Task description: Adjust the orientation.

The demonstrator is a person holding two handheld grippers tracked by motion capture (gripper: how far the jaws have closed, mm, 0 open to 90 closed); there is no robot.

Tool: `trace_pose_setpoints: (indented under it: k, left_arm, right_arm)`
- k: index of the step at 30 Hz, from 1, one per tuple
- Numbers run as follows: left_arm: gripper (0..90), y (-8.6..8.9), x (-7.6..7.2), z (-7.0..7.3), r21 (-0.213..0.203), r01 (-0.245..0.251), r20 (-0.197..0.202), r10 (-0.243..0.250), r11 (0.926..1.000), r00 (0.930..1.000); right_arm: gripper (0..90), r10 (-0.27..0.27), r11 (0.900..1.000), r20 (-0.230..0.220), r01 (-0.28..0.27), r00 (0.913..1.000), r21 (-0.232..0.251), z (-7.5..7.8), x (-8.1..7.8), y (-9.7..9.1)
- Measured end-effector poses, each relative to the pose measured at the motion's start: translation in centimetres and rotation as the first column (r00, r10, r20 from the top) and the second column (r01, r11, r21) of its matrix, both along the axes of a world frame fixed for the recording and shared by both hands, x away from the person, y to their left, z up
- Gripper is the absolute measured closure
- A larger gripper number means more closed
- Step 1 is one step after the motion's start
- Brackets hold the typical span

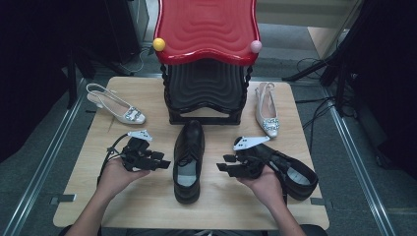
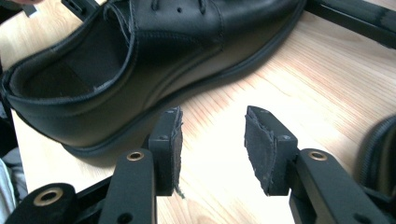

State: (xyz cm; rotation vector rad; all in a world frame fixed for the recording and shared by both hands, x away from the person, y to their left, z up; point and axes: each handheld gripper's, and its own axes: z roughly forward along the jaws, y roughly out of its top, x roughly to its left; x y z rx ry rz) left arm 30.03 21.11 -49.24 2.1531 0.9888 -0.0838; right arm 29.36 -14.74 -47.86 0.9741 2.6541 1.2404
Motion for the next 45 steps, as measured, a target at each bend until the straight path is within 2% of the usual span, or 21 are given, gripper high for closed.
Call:
trace_pose_setpoints:
  k: [7, 14, 15, 17, 28, 45]
  left_arm:
    - [46.3, 0.0, 0.3, 0.5, -0.007, -0.002, 0.011, 0.002, 1.0, 0.9999]
    - [44.6, 0.2, 0.9, 0.3, -0.04, -0.009, 0.005, 0.01, 0.9991, 0.9999]
    - [44.6, 0.2, 1.0, 0.4, -0.023, -0.007, 0.001, 0.007, 0.9997, 1.0]
    - [45.0, 0.1, 1.2, 0.7, 0.001, 0.003, 0.019, -0.003, 1.0, 0.9998]
    - [45.2, 0.1, 1.7, 0.9, -0.03, 0.003, 0.03, -0.002, 0.9995, 0.9995]
    - [44.7, 0.1, 1.9, 0.8, -0.036, 0.004, 0.029, -0.003, 0.9993, 0.9996]
  right_arm:
    - [55.3, -0.019, 0.9998, -0.003, 0.019, 0.9998, -0.01, 0.3, -0.3, -1.2]
    - [52.3, -0.049, 0.9986, -0.003, 0.049, 0.9988, -0.02, 0.7, -0.9, -2.8]
    - [52.3, -0.049, 0.9986, -0.003, 0.049, 0.9988, -0.02, 0.7, -0.9, -2.8]
    - [51.3, -0.056, 0.9983, 0.001, 0.056, 0.9984, -0.017, 0.7, -1.0, -3.3]
    - [50.9, -0.125, 0.9921, -0.011, 0.125, 0.992, -0.009, 0.9, -1.8, -5.9]
    - [52.1, -0.182, 0.9833, -0.003, 0.182, 0.9833, -0.004, 1.9, -2.4, -8.6]
